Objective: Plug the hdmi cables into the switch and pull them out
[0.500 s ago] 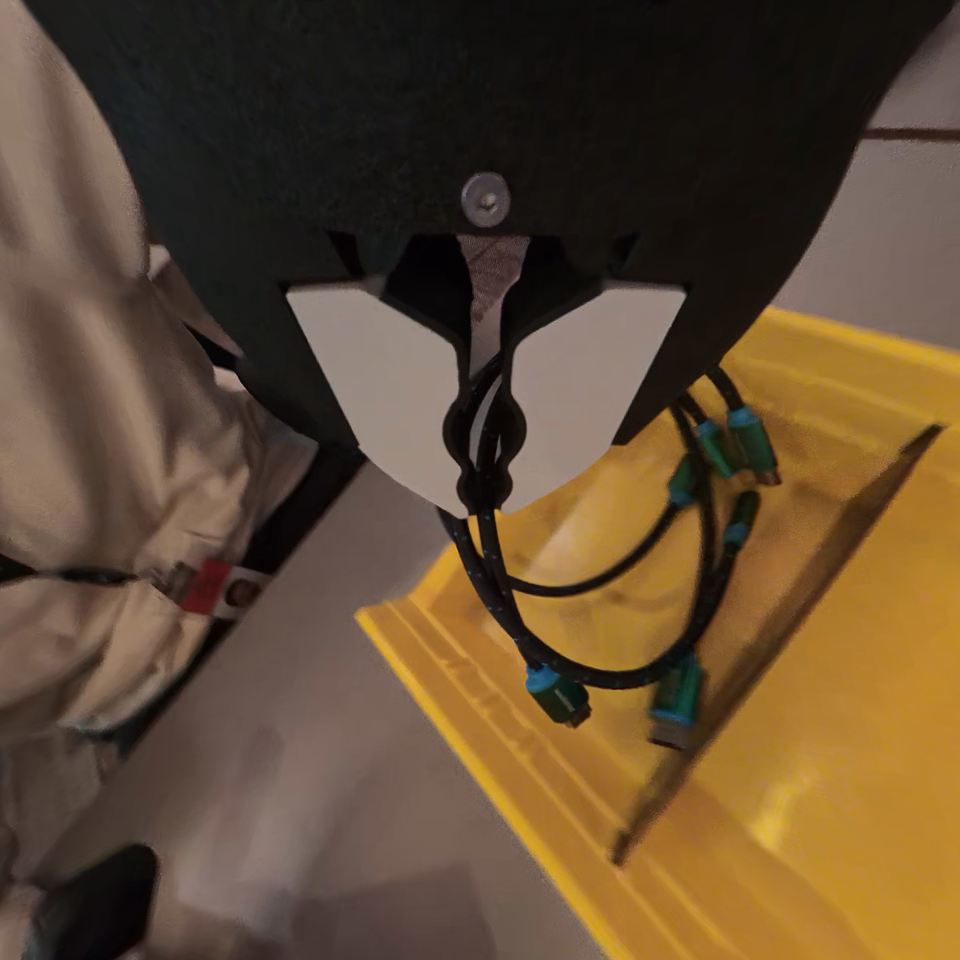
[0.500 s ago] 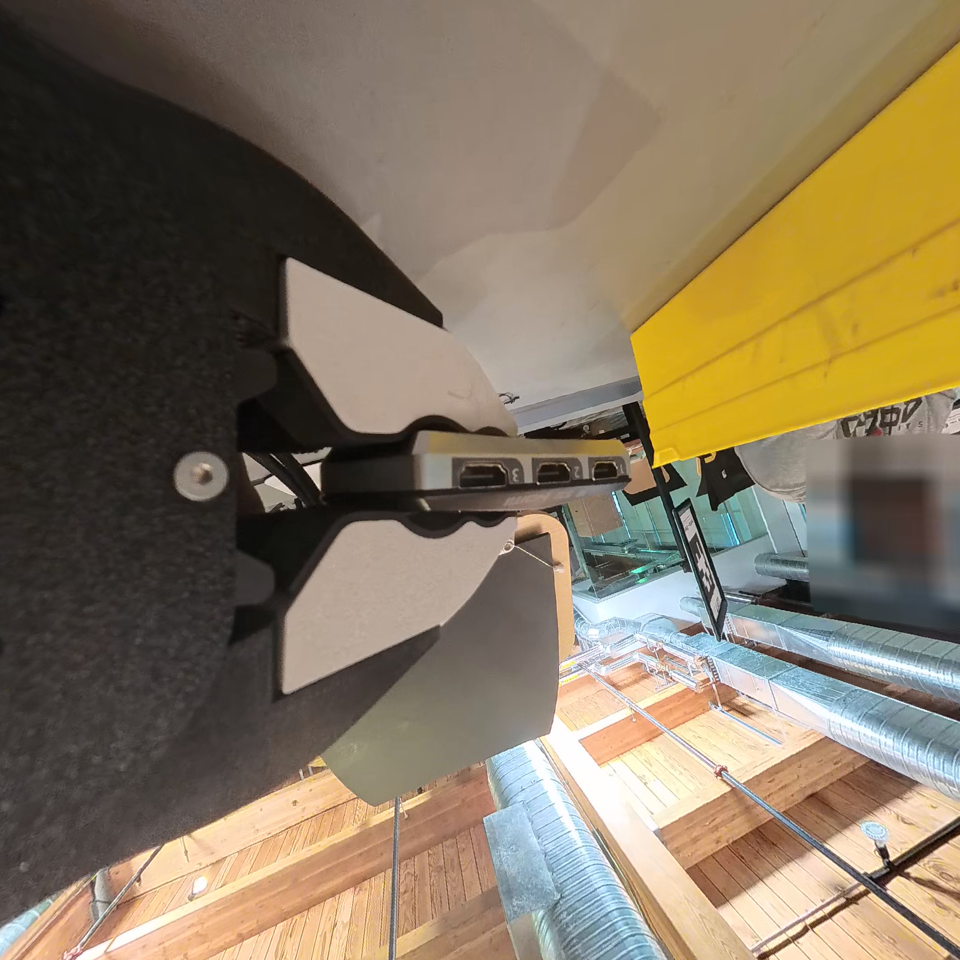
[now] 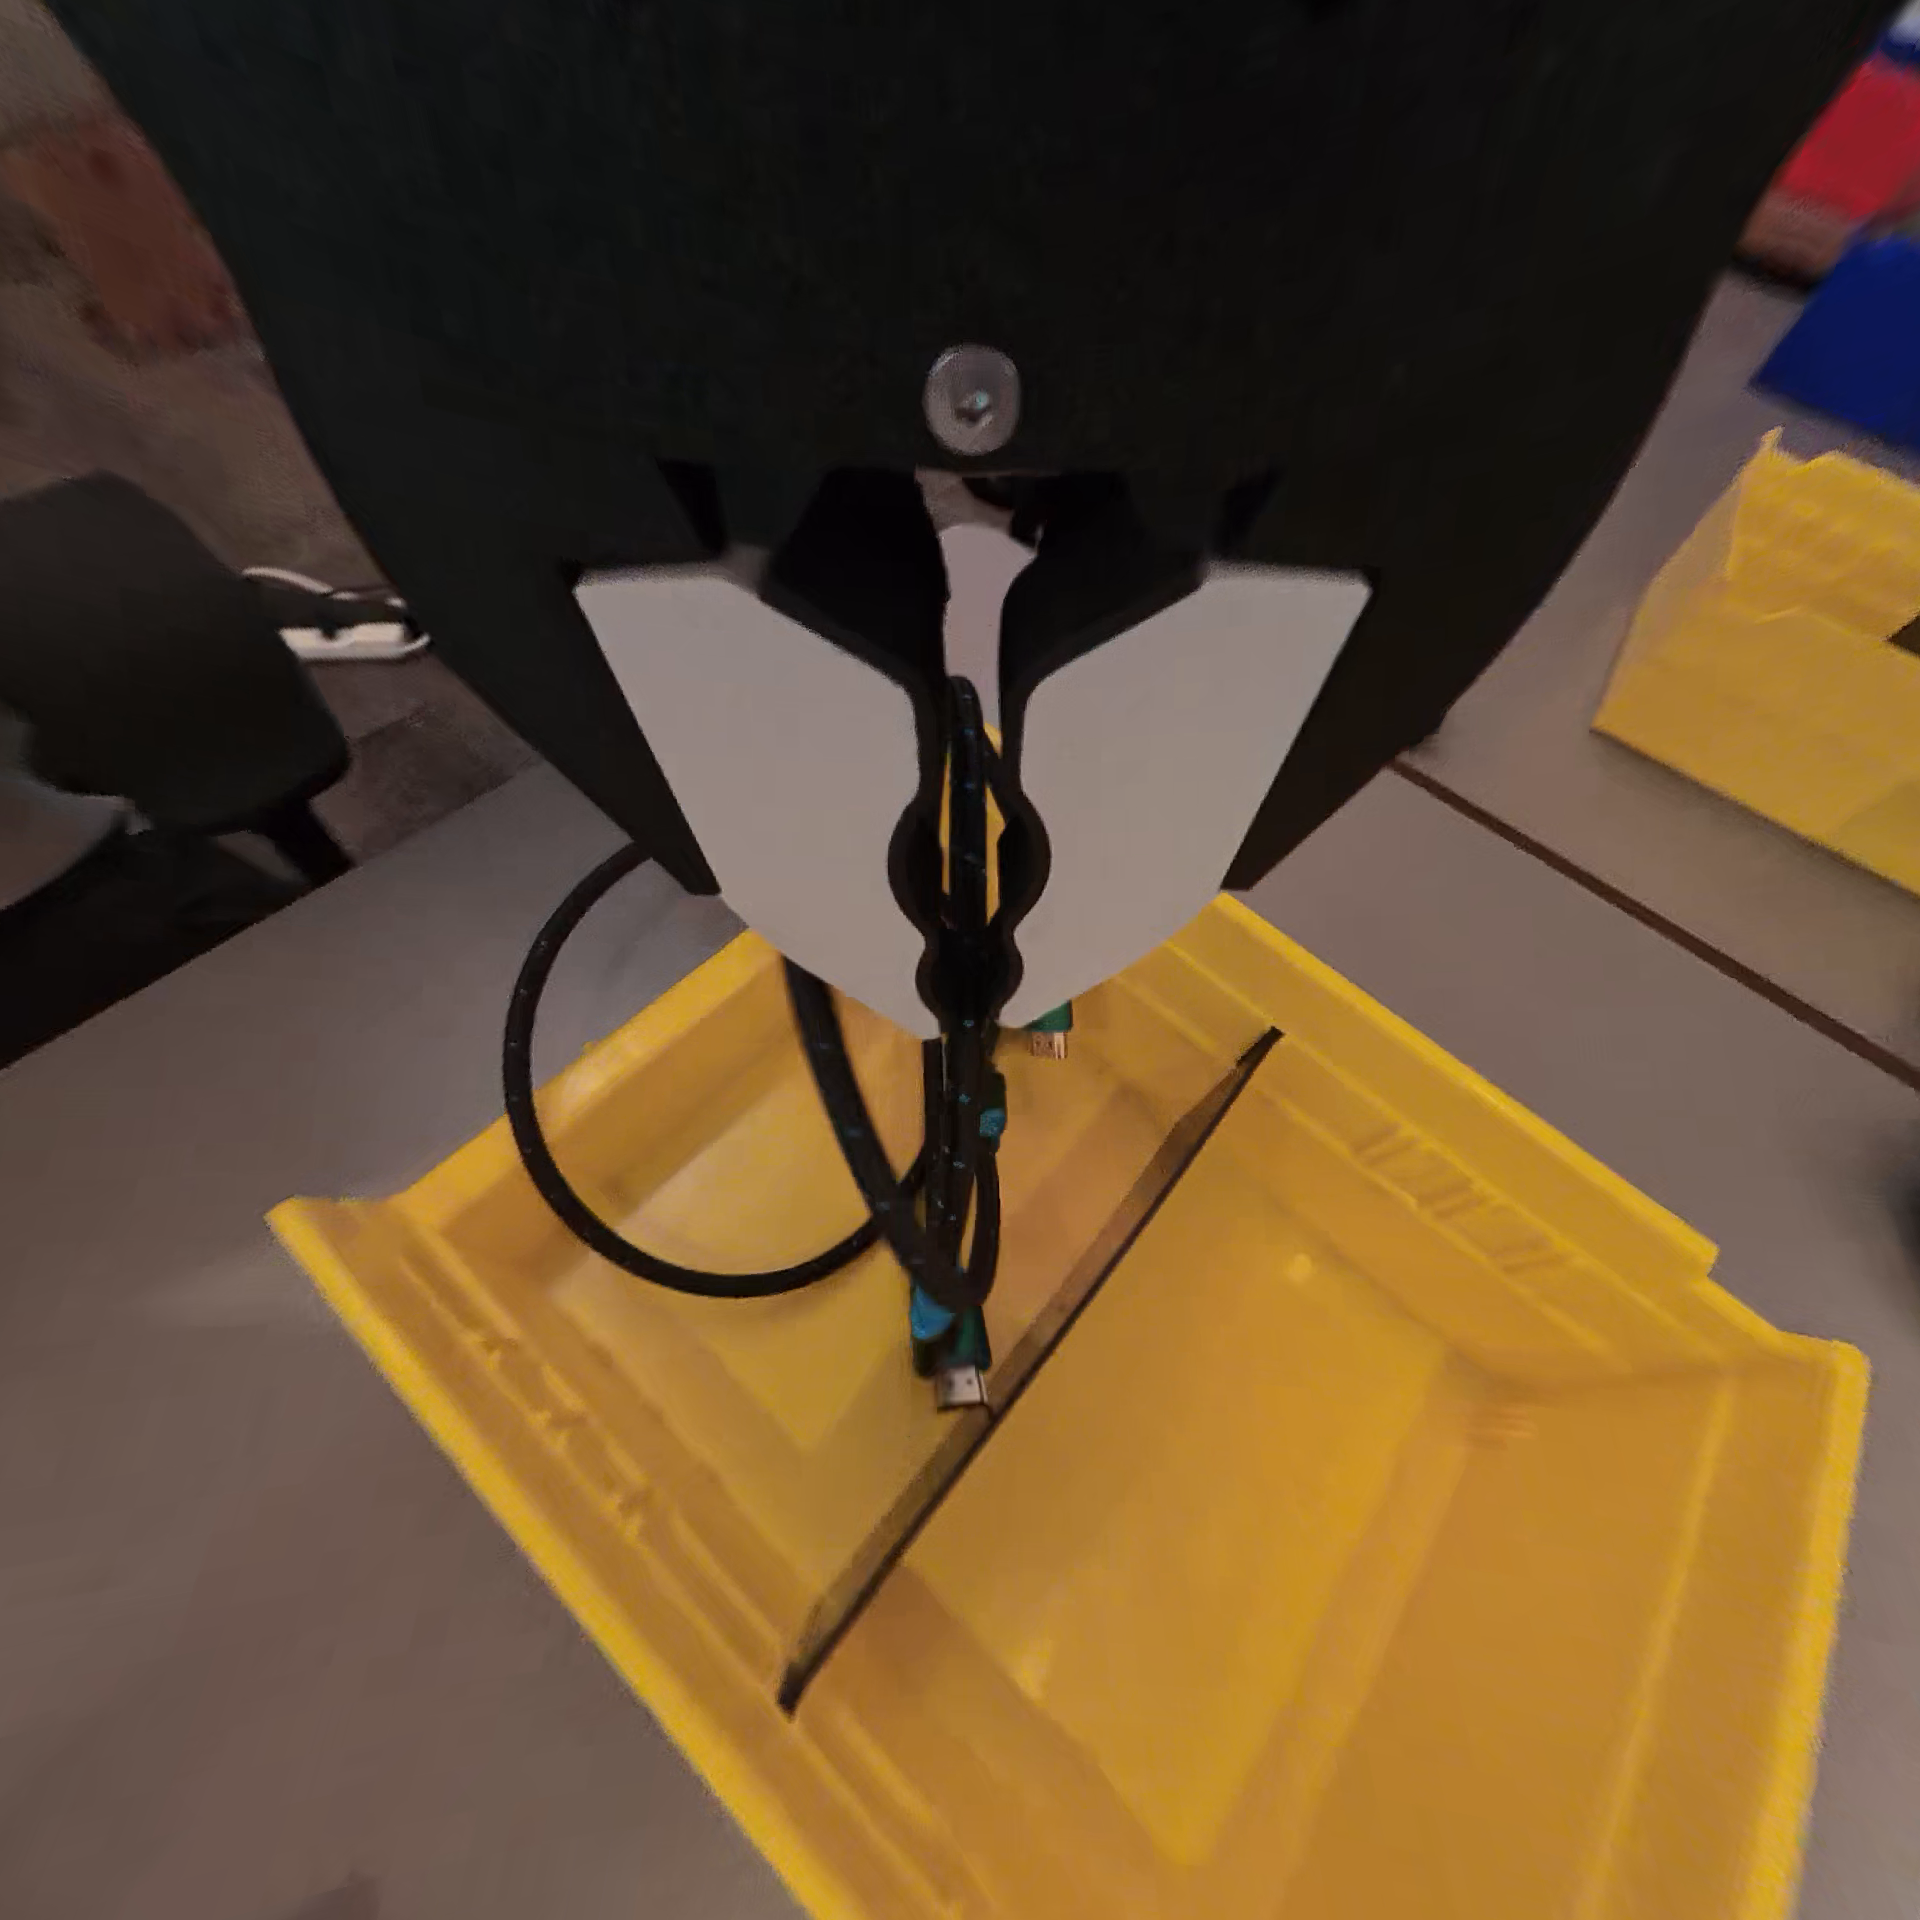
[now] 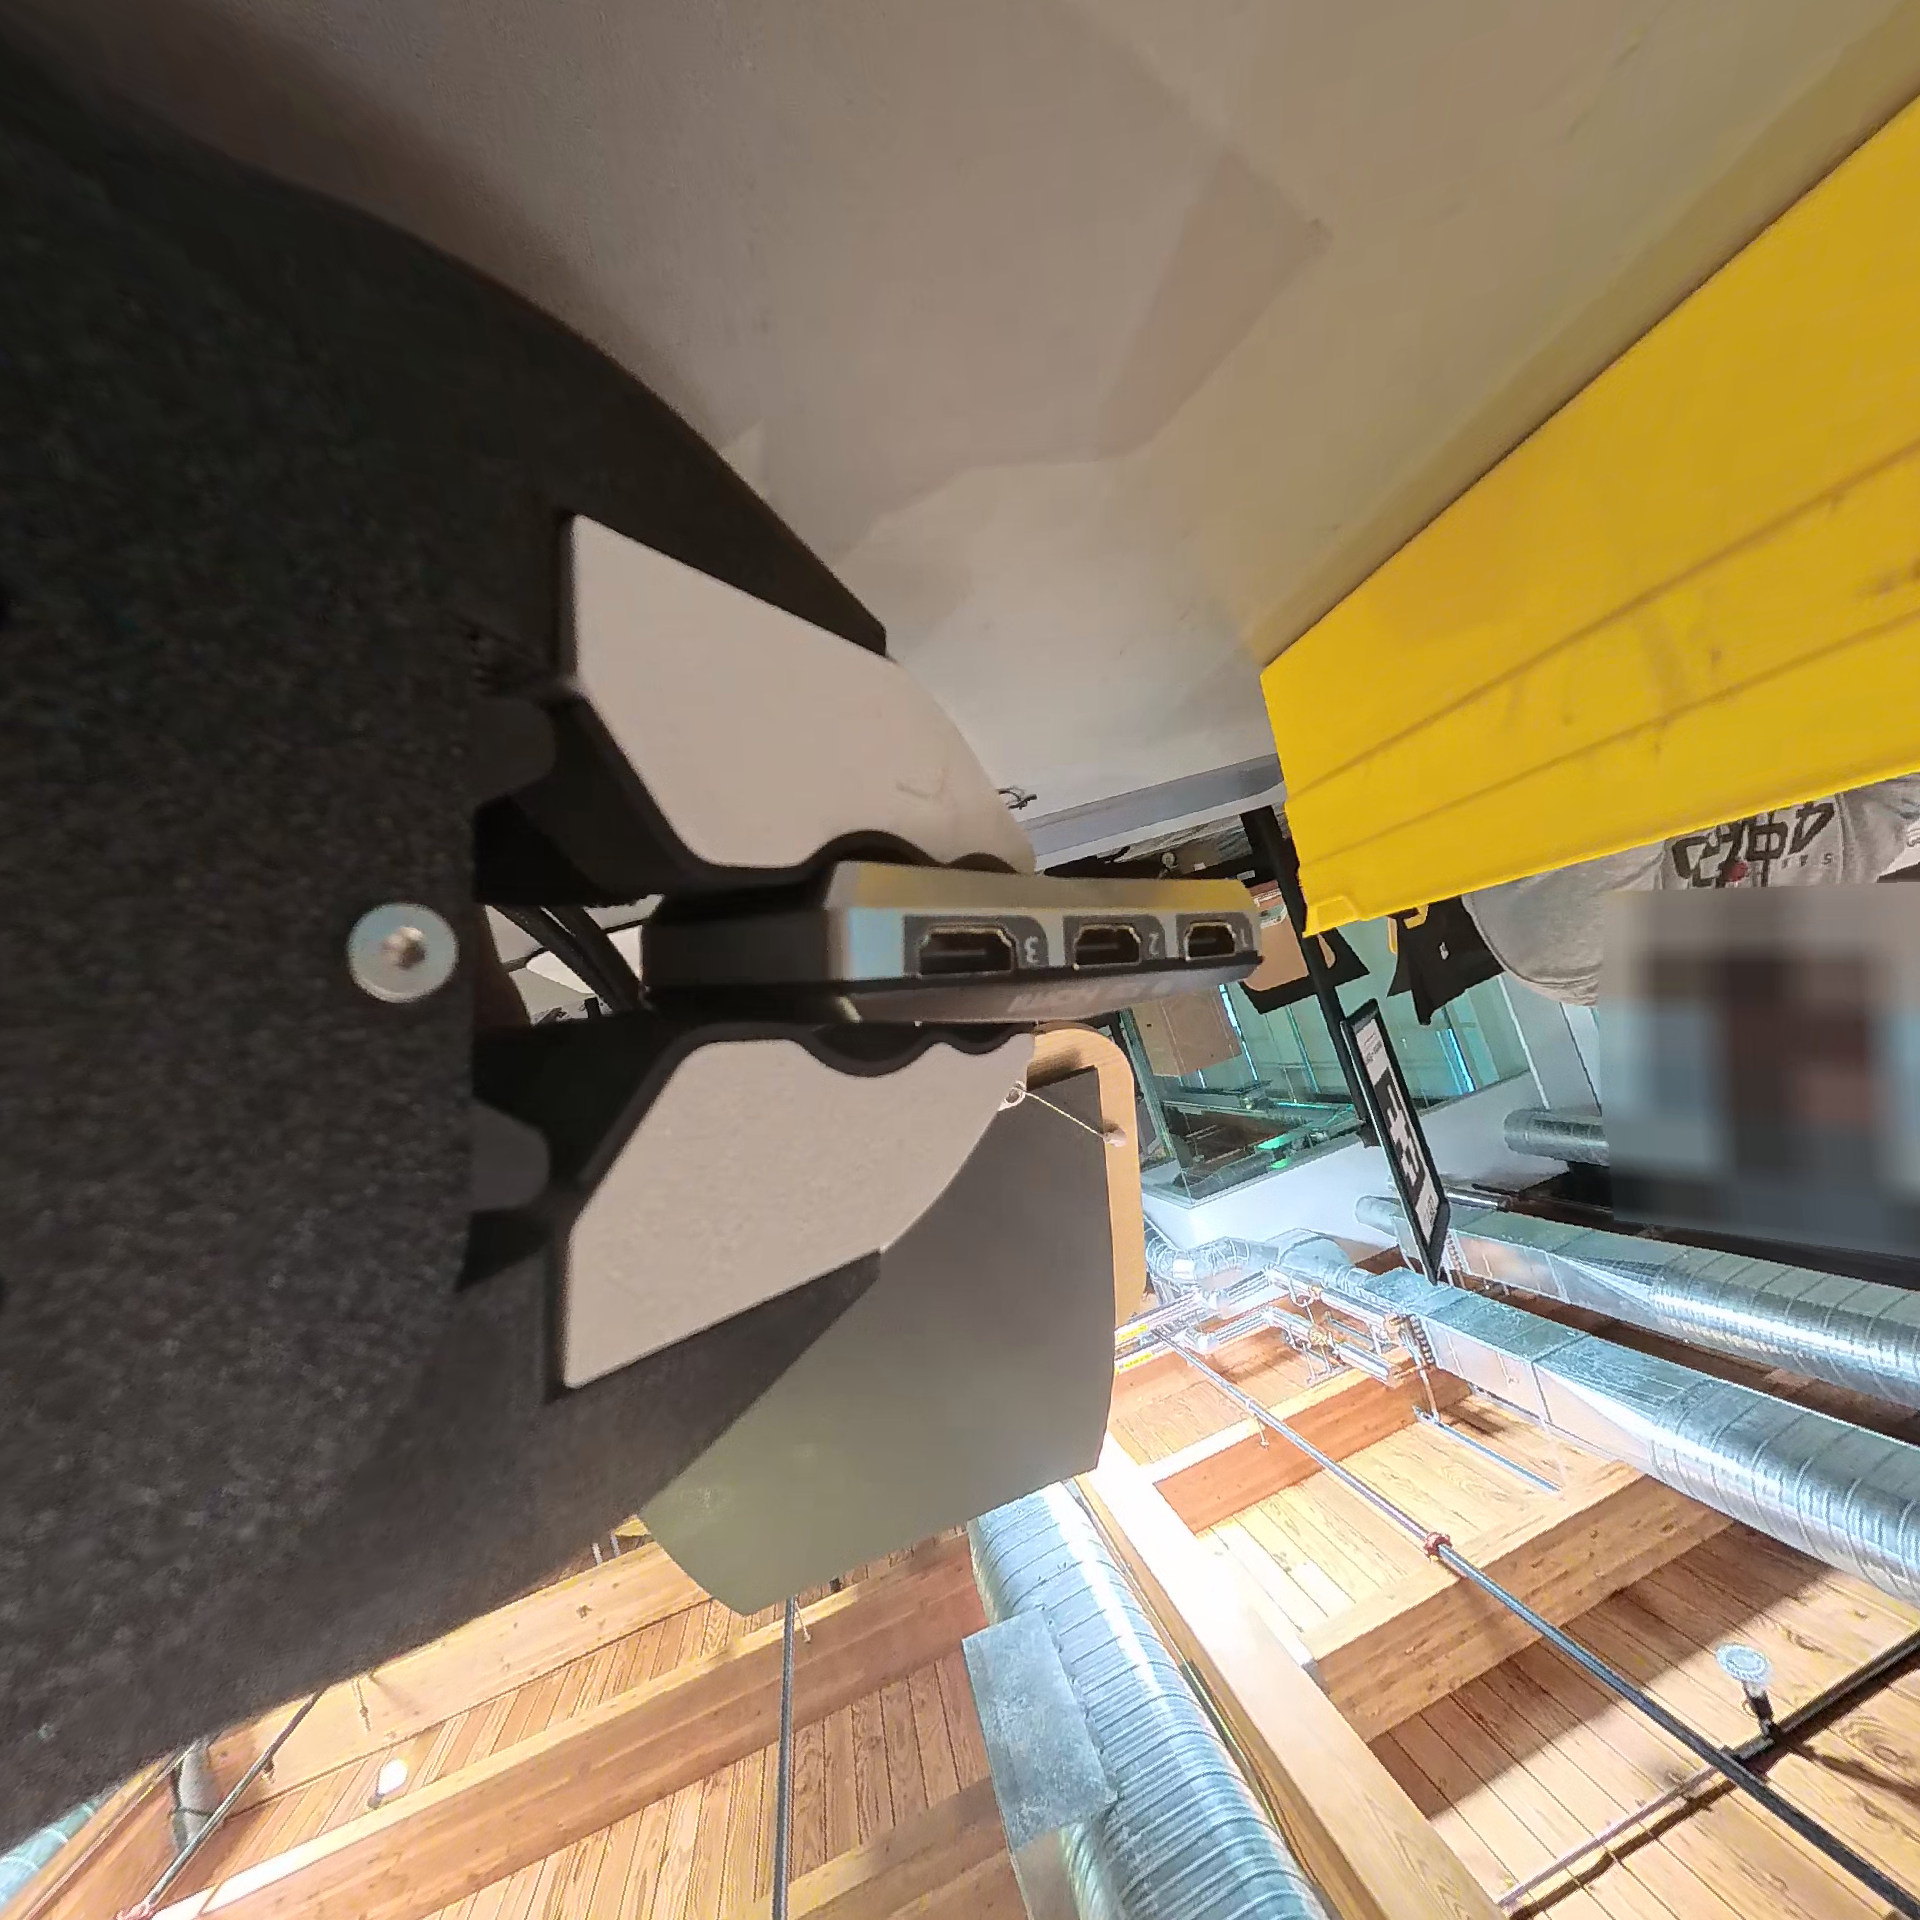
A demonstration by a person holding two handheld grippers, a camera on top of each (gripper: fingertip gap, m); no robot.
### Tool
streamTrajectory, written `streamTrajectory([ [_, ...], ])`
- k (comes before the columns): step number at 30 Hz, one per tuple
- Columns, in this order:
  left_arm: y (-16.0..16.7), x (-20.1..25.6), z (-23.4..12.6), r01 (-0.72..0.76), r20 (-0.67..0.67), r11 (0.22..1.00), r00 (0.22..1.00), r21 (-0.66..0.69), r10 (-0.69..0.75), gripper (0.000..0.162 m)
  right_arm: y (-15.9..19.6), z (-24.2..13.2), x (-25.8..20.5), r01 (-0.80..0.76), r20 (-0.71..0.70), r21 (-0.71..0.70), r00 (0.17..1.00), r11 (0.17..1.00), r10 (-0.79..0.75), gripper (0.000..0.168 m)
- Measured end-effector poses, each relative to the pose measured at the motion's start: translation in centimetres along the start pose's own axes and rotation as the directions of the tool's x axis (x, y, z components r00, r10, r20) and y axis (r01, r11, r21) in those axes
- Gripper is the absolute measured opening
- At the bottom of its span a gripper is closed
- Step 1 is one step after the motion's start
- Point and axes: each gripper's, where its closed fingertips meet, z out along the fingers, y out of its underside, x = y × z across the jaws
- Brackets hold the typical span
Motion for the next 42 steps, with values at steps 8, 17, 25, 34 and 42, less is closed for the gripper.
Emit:
streamTrajectory([
  [8,1.2,-0.6,3.2,0.025,0.208,0.996,0.978,-0.085,-0.007,0.0,0.0,0.1,-0.2,0.015,0.006,-0.001,1.0,1.0,-0.015,0.023],
  [17,1.8,-5.3,-1.4,0.168,0.303,0.984,0.936,0.055,-0.177,0.0,0.0,0.1,-0.1,0.013,0.004,-0.001,1.0,1.0,-0.013,0.023],
  [25,0.7,2.5,-1.5,0.175,-0.217,0.962,0.968,0.208,-0.129,0.031,0.1,0.2,-0.2,0.019,0.008,-0.005,1.0,1.0,-0.019,0.023],
  [34,3.6,-0.1,4.8,0.101,0.066,0.994,0.992,0.031,-0.103,0.012,0.1,0.3,-0.5,0.039,0.015,-0.009,0.999,0.999,-0.039,0.023],
  [42,2.2,-1.6,-5.7,0.119,0.112,0.956,0.982,0.267,-0.154,0.0,0.3,0.3,-0.4,0.032,0.014,-0.016,0.999,0.999,-0.032,0.023],
])
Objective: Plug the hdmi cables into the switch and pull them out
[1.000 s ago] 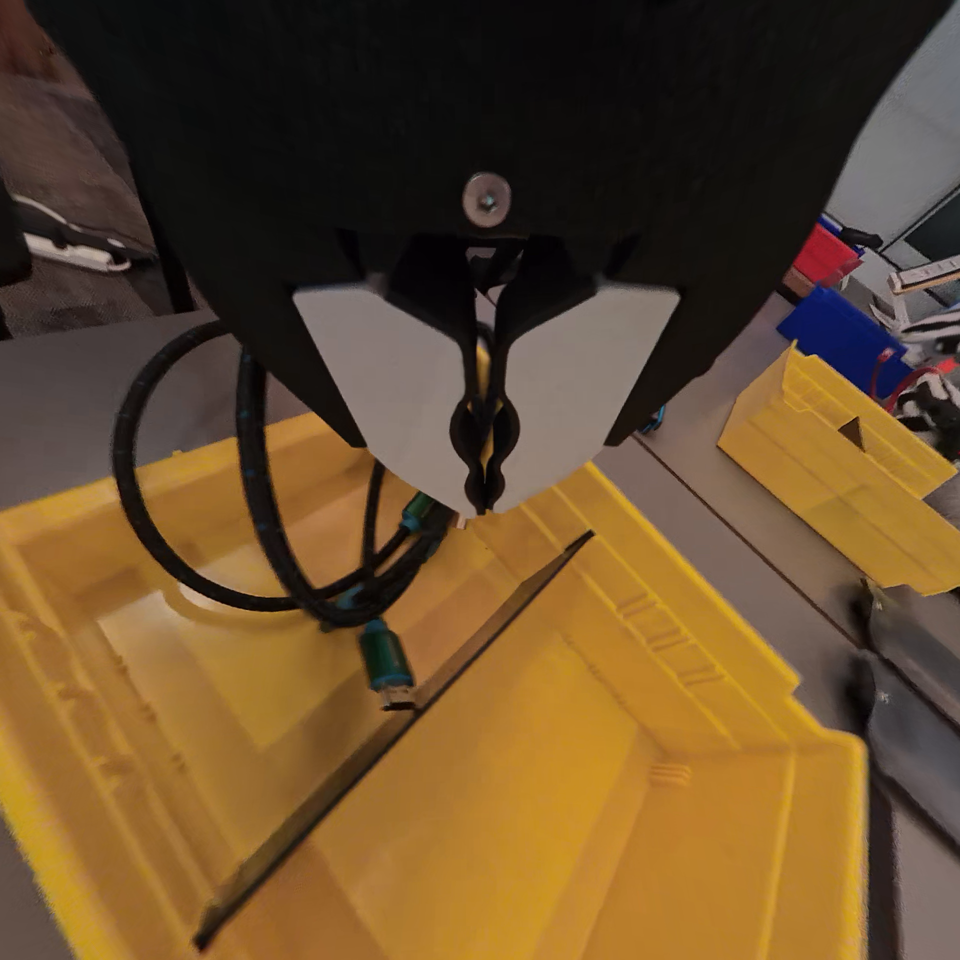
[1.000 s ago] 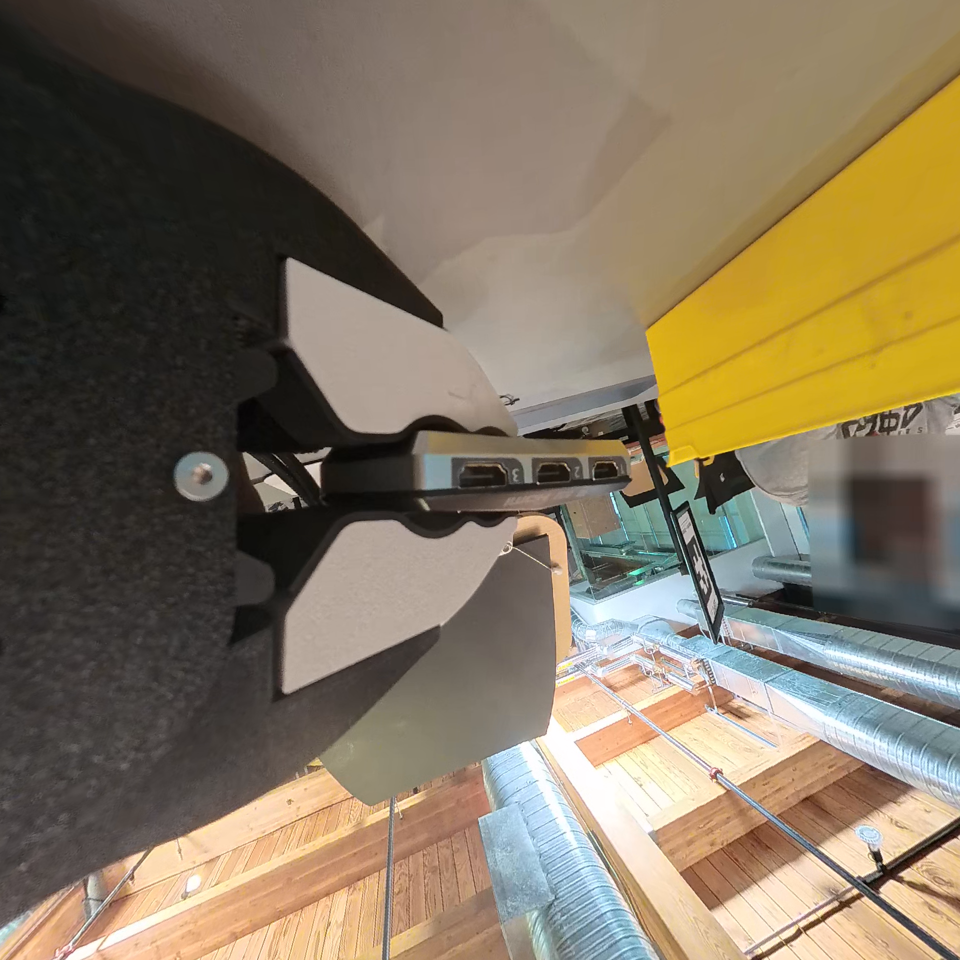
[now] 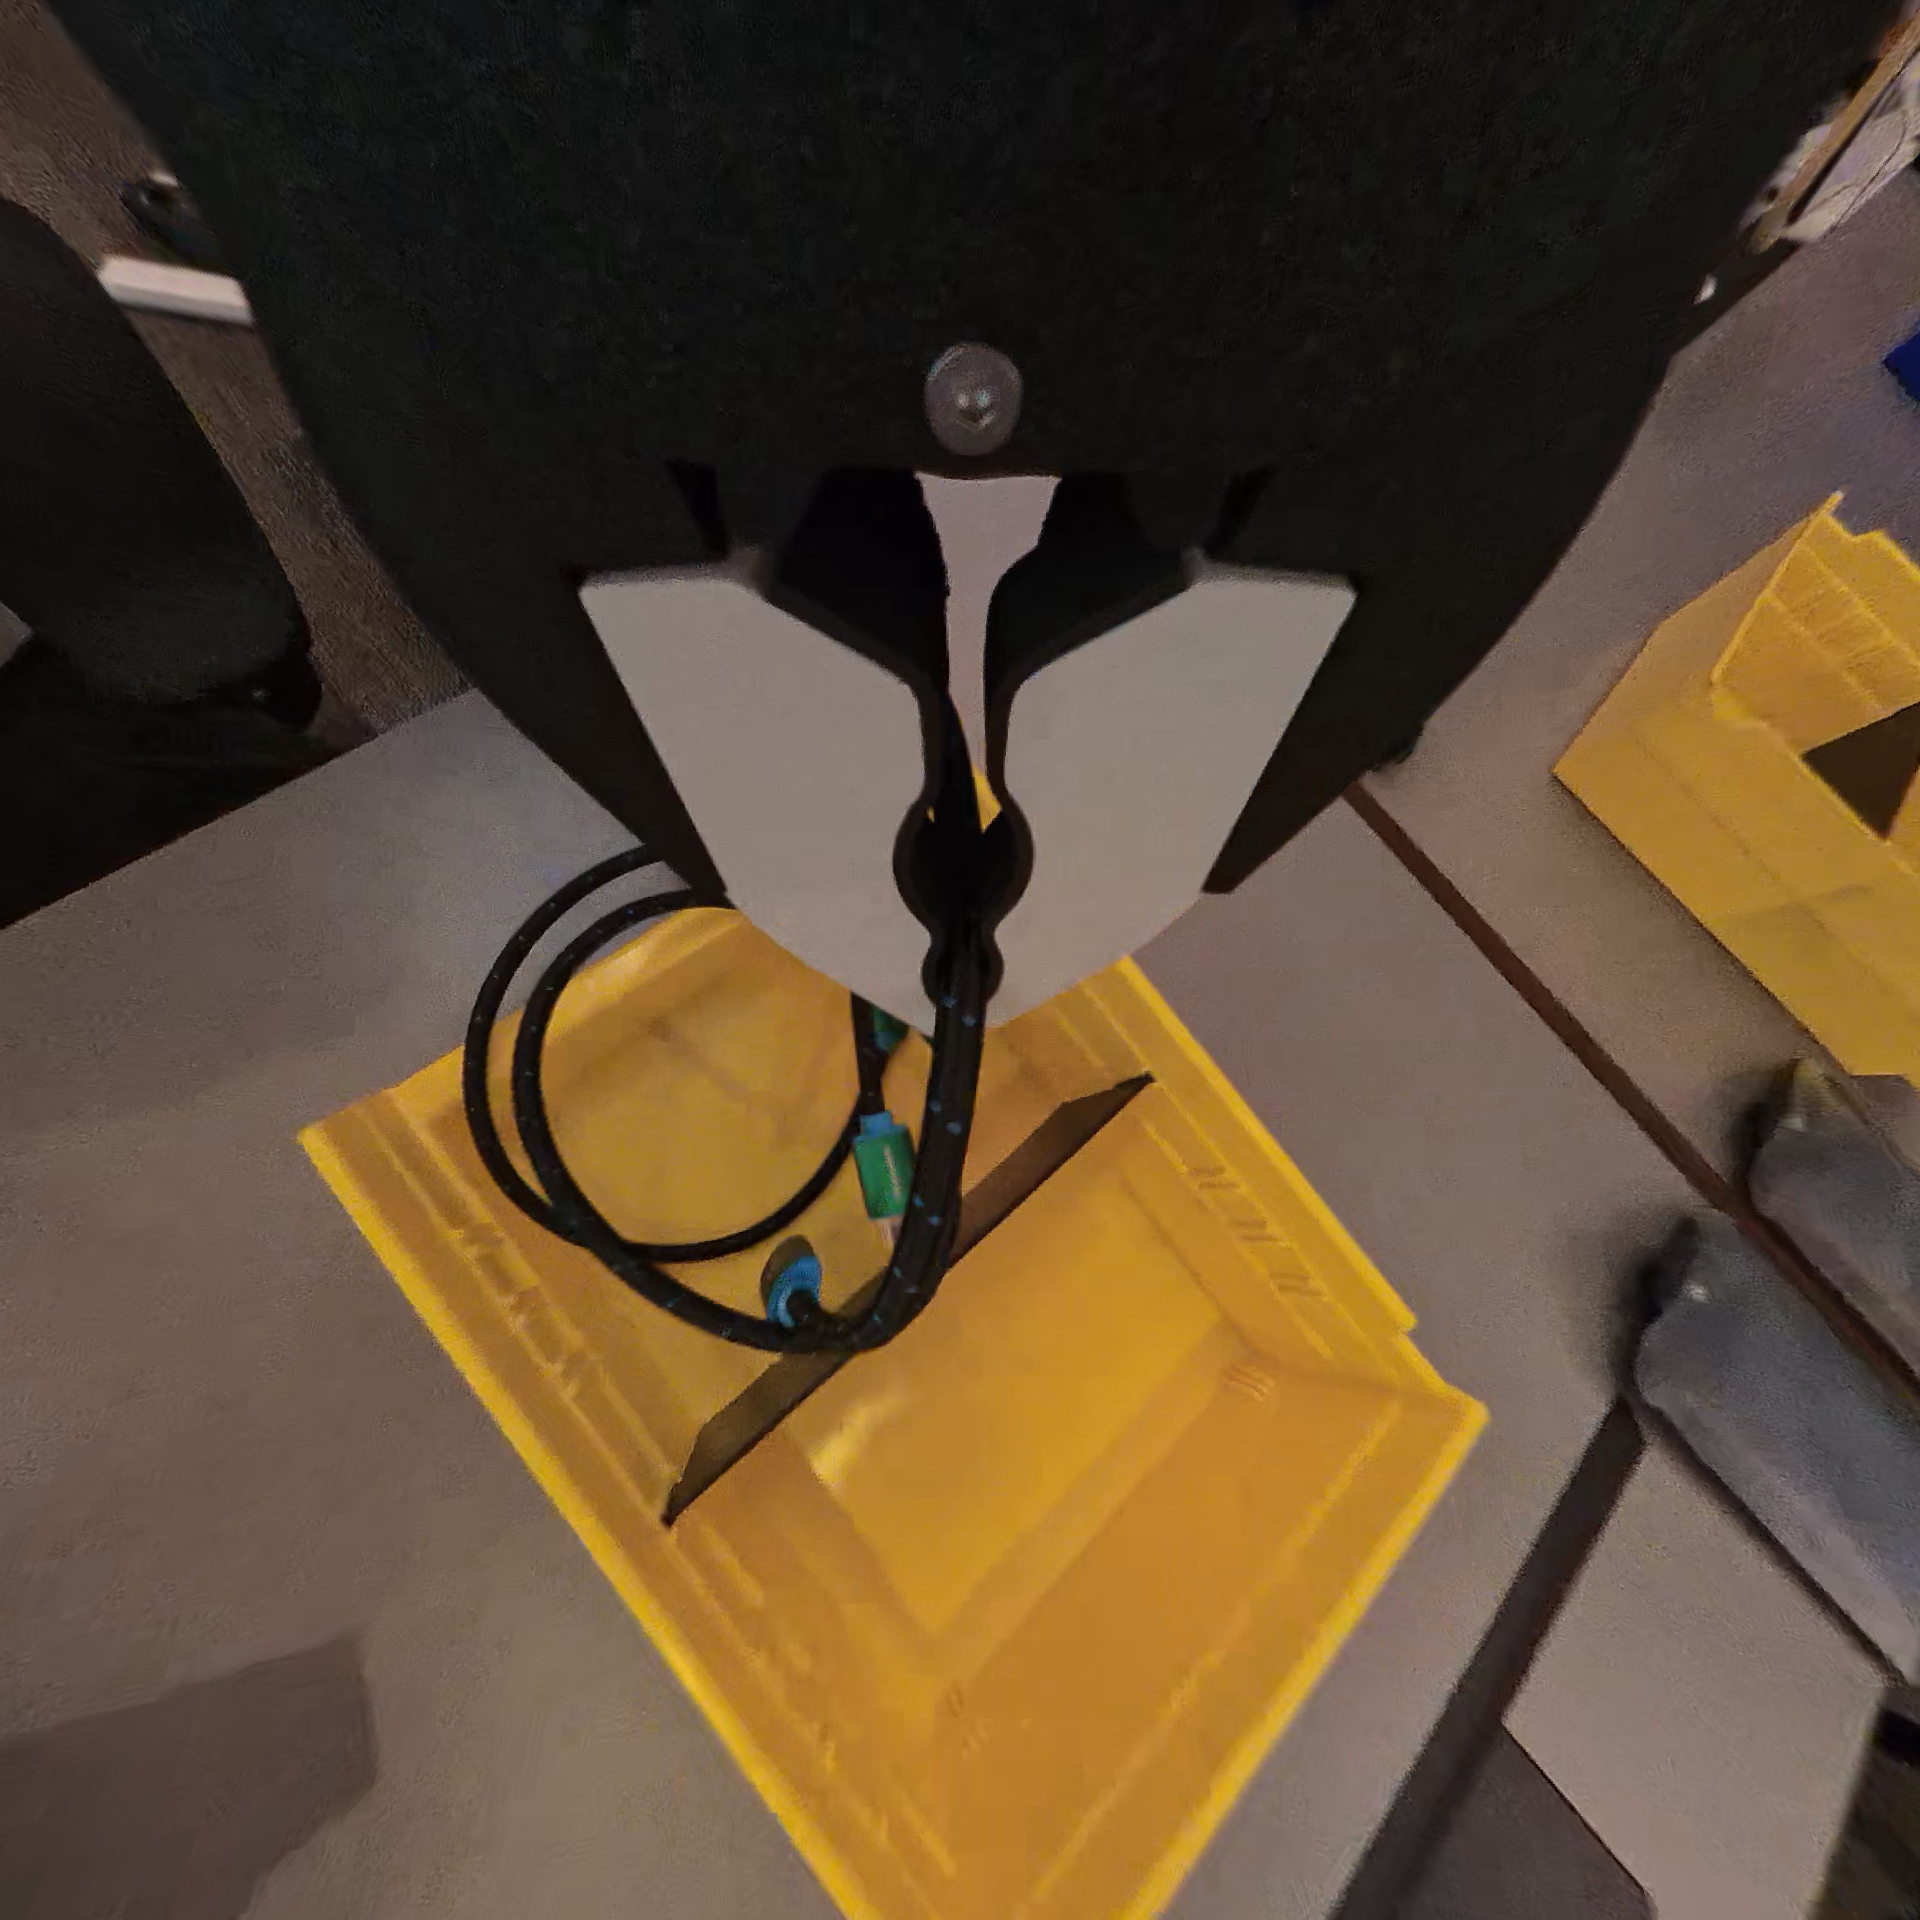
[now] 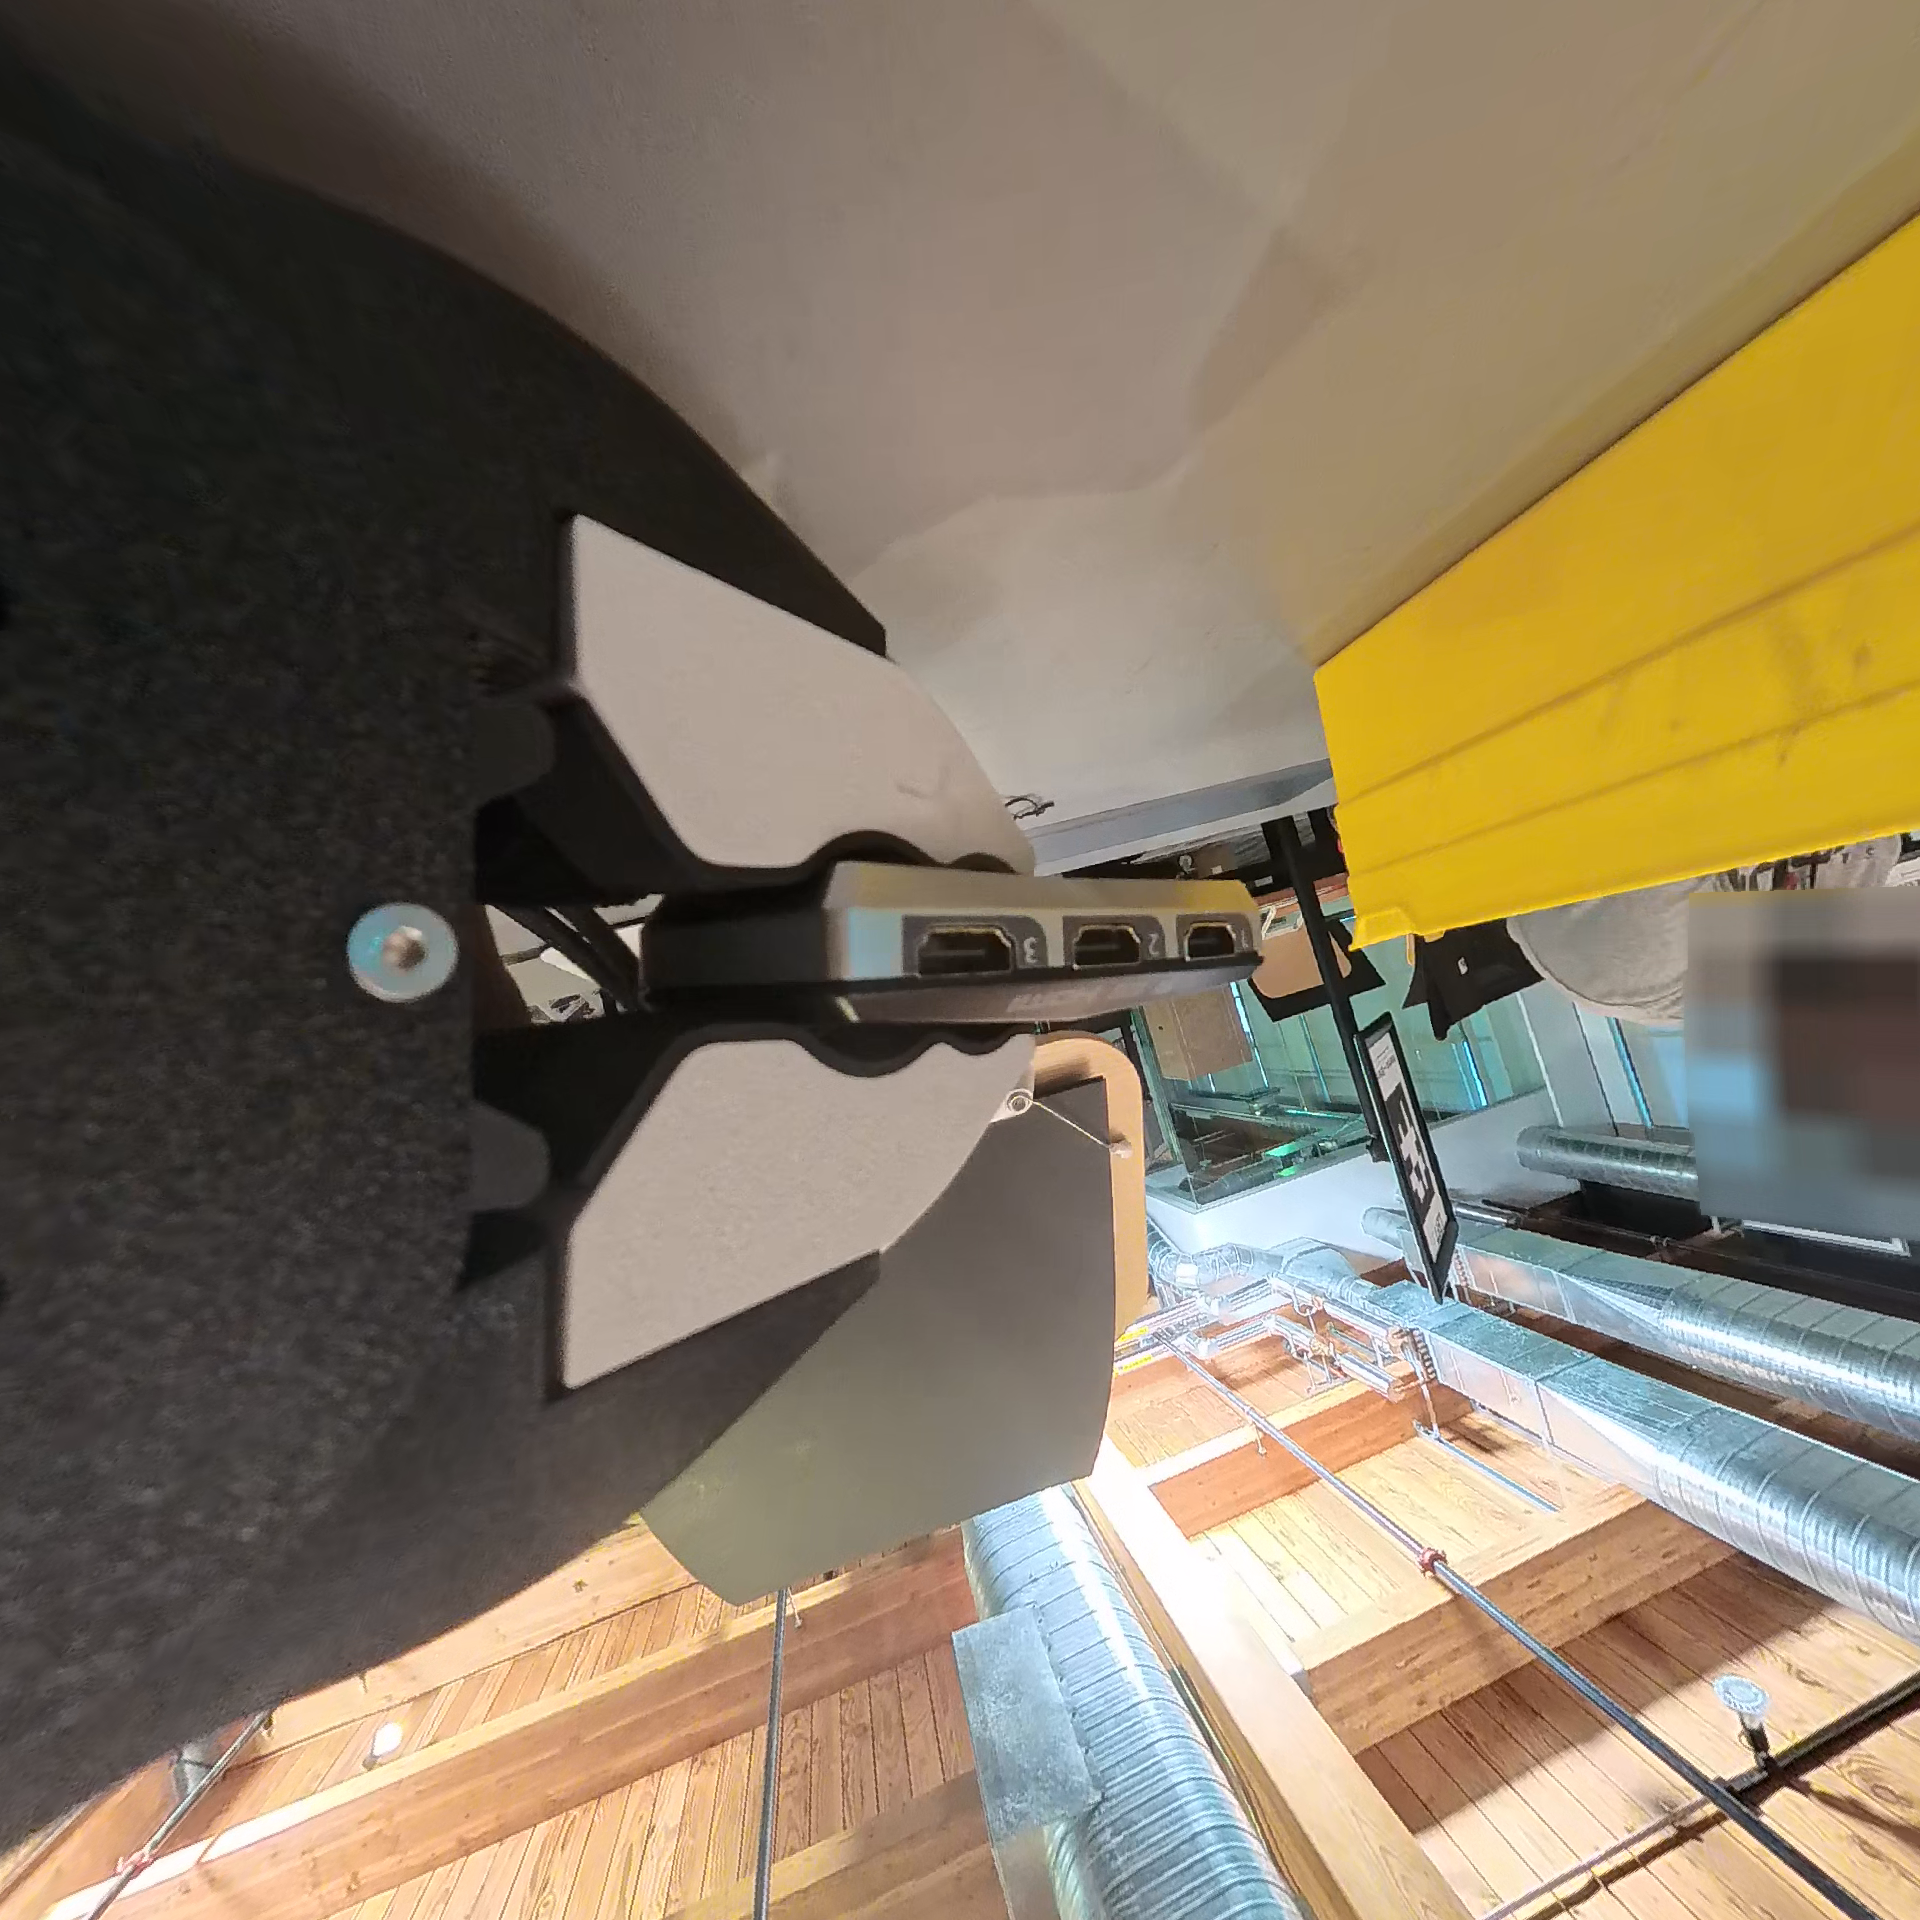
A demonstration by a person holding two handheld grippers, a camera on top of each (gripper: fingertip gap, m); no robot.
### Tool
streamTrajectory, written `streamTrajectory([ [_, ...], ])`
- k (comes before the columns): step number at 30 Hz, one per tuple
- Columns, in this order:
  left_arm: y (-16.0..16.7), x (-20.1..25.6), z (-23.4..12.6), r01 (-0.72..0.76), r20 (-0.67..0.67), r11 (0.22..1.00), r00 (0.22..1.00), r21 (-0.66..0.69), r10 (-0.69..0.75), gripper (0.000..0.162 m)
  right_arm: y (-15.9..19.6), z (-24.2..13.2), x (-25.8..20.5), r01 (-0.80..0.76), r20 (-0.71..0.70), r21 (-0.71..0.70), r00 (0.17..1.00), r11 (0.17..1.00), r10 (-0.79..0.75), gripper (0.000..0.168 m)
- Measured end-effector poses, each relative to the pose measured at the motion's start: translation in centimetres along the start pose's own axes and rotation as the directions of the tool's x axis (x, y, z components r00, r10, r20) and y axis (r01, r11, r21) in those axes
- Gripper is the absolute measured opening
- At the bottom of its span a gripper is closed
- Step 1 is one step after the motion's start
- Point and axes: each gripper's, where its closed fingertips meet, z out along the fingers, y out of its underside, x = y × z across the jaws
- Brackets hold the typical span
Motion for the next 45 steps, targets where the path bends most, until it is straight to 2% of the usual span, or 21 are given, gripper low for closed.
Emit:
streamTrajectory([
  [3,-0.5,-2.4,-2.6,0.017,0.132,0.999,0.991,0.034,-0.021,0.0,0.0,0.0,0.0,0.003,0.001,0.0,1.0,1.0,-0.003,0.023],
  [4,-0.1,-2.3,-2.5,-0.012,0.143,1.0,0.99,-0.003,0.013,0.0,0.0,0.0,0.0,0.003,-0.001,0.0,1.0,1.0,-0.003,0.023],
  [6,0.3,-3.3,-2.8,-0.076,0.255,0.995,0.963,-0.065,0.09,0.0,0.0,0.0,0.1,0.0,-0.003,-0.001,1.0,1.0,0.0,0.023],
  [9,-0.2,-3.5,-4.5,-0.077,0.311,0.996,0.946,-0.048,0.088,0.0,0.1,0.0,0.1,-0.002,-0.006,-0.003,1.0,1.0,0.002,0.023],
  [12,0.5,-4.6,-6.8,-0.088,0.446,0.989,0.886,-0.115,0.13,0.0,0.2,0.0,0.2,-0.003,-0.009,-0.006,1.0,1.0,0.003,0.023],
  [15,1.0,-5.4,-9.5,-0.1,0.587,0.98,0.789,-0.171,0.183,0.0,0.2,-0.1,0.5,-0.021,-0.018,-0.005,1.0,1.0,0.021,0.023],
  [17,0.5,-5.4,-11.9,-0.071,0.665,0.993,0.737,-0.097,0.118,0.0,0.3,-0.1,0.8,-0.033,-0.025,-0.003,0.999,0.999,0.033,0.023],
  [18,-0.3,-4.7,-12.9,-0.066,0.672,0.998,0.738,-0.008,0.054,0.0,0.3,-0.1,0.8,-0.039,-0.026,-0.001,0.999,0.999,0.039,0.023],
  [20,-2.7,-1.4,-14.3,-0.068,0.595,0.972,0.799,0.227,-0.083,0.0,0.3,-0.1,1.0,-0.046,-0.032,0.002,0.998,0.999,0.046,0.023],
  [22,-5.0,3.1,-15.2,-0.087,0.519,0.913,0.842,0.399,-0.147,0.0,0.3,-0.2,1.2,-0.057,-0.037,0.005,0.998,0.998,0.057,0.023],
  [25,-7.3,10.2,-14.1,-0.123,0.456,0.829,0.874,0.546,-0.17,0.0,0.5,-0.3,1.7,-0.084,-0.05,0.007,0.995,0.996,0.084,0.023],
  [28,-7.9,17.5,-10.2,0.02,0.202,0.757,0.959,0.653,-0.199,0.0,1.0,-0.7,2.8,-0.146,-0.082,0.015,0.986,0.989,0.147,0.023],
  [30,-7.3,19.5,-8.3,0.145,0.044,0.734,0.972,0.663,-0.232,0.0,1.4,-1.0,3.5,-0.181,-0.103,0.021,0.978,0.983,0.182,0.023],
  [32,-6.4,20.6,-6.5,0.284,-0.095,0.709,0.951,0.646,-0.295,0.0,1.7,-1.2,3.9,-0.198,-0.113,0.025,0.973,0.98,0.199,0.023],
  [35,-4.4,22.8,-1.8,0.535,-0.347,0.663,0.845,0.524,-0.407,0.0,1.7,-1.3,4.2,-0.217,-0.118,0.03,0.969,0.976,0.219,0.023],
  [37,-2.4,23.9,2.1,0.652,-0.434,0.634,0.755,0.415,-0.492,0.0,1.7,-1.3,4.2,-0.216,-0.118,0.033,0.969,0.976,0.219,0.023],
  [40,0.8,24.3,7.4,0.719,-0.403,0.625,0.692,0.304,-0.6,0.0,1.5,-1.4,4.0,-0.201,-0.114,0.037,0.972,0.979,0.204,0.023],
  [42,2.3,24.1,9.2,0.752,-0.372,0.596,0.658,0.282,-0.655,0.0,1.4,-1.4,3.8,-0.193,-0.109,0.037,0.975,0.981,0.195,0.023],
  [45,3.8,24.2,10.1,0.726,-0.295,0.628,0.688,0.281,-0.663,0.0,1.3,-1.4,3.7,-0.184,-0.105,0.036,0.977,0.982,0.186,0.023],
])
